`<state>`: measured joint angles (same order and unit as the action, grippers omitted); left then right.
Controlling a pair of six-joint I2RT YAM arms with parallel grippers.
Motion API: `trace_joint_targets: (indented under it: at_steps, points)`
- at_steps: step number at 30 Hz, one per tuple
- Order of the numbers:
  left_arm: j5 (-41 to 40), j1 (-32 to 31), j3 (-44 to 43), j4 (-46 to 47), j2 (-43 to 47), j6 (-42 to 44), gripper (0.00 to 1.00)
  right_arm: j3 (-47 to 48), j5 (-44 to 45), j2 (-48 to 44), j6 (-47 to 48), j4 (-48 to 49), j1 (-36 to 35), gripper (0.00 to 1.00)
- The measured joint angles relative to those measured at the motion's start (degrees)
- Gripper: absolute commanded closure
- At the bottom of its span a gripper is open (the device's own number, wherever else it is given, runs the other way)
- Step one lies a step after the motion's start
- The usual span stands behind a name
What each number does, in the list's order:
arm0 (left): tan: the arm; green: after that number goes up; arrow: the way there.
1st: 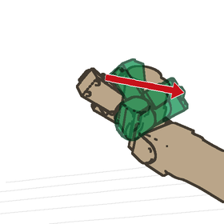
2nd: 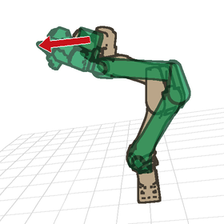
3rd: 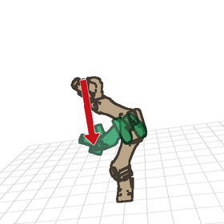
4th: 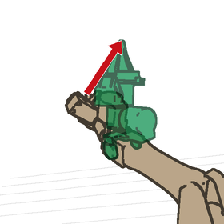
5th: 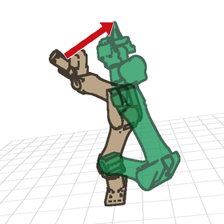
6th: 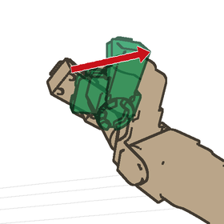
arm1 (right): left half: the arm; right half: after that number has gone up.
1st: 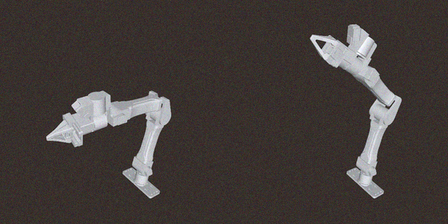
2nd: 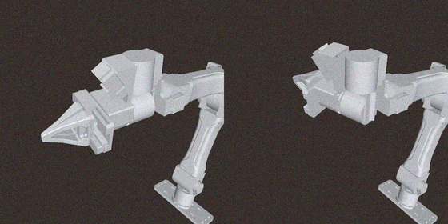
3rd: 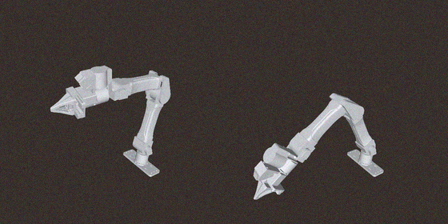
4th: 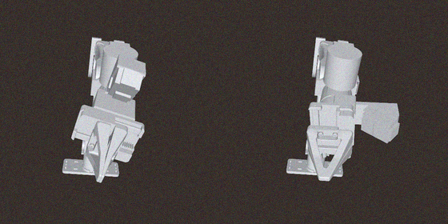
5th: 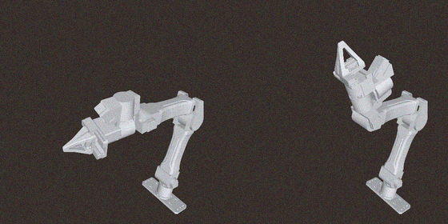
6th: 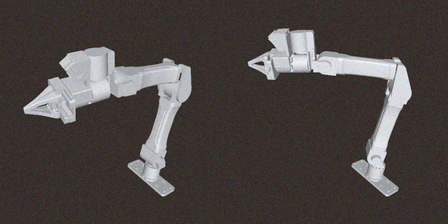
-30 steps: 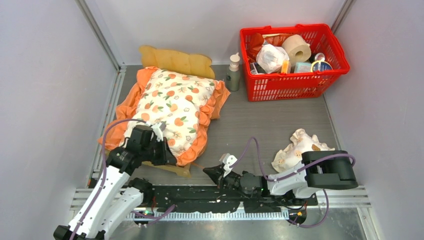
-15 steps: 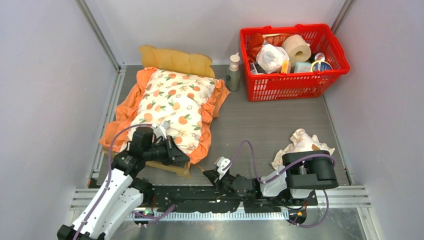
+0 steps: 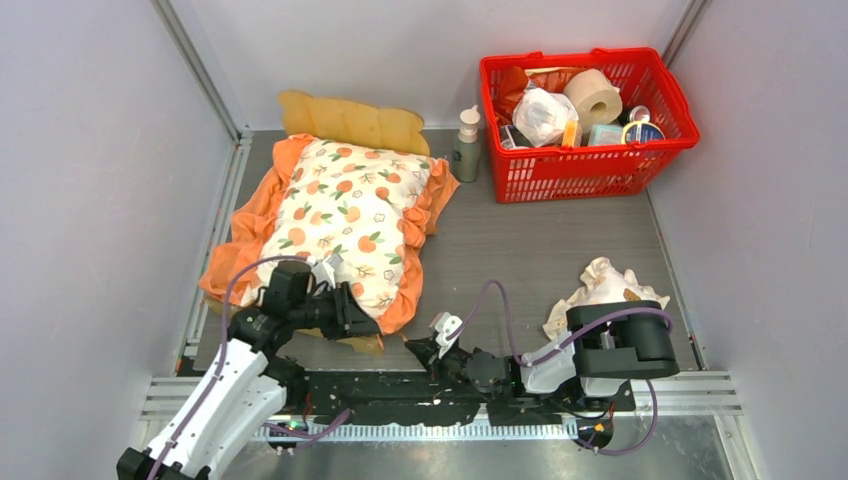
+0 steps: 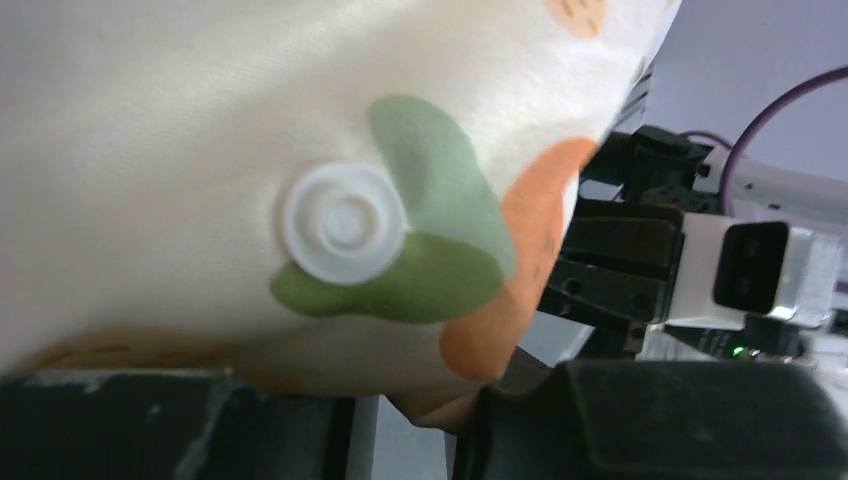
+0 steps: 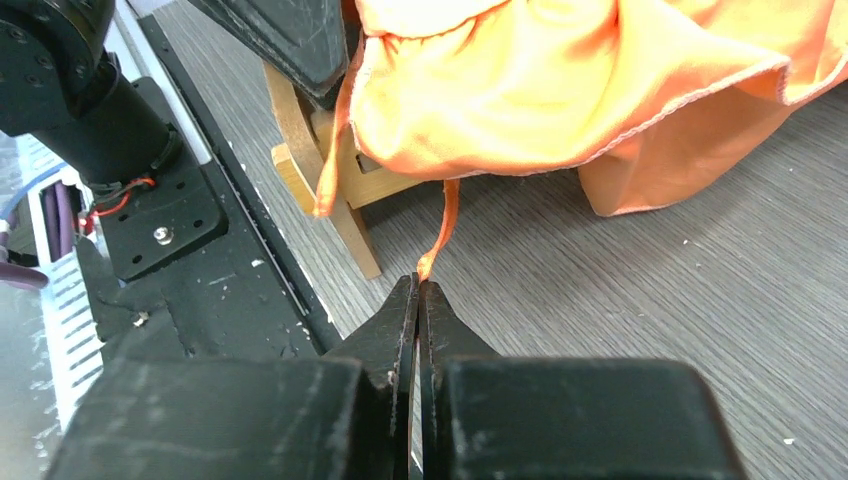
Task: Set up the pet bed
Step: Cross the ropes on the bed frame.
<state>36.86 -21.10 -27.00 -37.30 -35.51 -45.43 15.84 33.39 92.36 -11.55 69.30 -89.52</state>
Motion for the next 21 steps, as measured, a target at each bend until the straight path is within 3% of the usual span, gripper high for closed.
trace_joint_targets:
  at_steps: [3, 4, 8, 13, 16, 21]
  points:
    - [-1.31, 0.00, -2.14, -3.32, 0.83, 3.96, 0.39, 0.00, 0.00, -1.14, 0.02, 0.02, 0.00, 0.95]
    - [-1.86, 0.00, -3.50, -4.70, 1.64, 5.68, 0.37, 0.00, 0.02, -1.57, 0.04, 0.09, 0.00, 0.95]
    - [-3.08, -0.09, -9.77, -8.09, 4.50, 12.33, 0.40, 0.00, 0.09, -2.10, 0.22, 0.15, 0.00, 0.95]
    - [-5.07, -1.49, -15.82, -10.27, 7.26, 22.12, 0.56, 0.00, 0.20, -2.10, 0.59, 0.20, 0.00, 0.95]
    - [-4.63, -2.25, -16.79, -9.20, 8.46, 26.38, 0.59, 0.00, 0.22, -2.10, 0.72, 0.48, 0.00, 0.95]
    - [-11.39, -10.34, -18.05, -7.52, 9.94, 31.87, 0.61, 0.00, 0.22, -2.10, 0.90, 1.16, 0.00, 0.95]
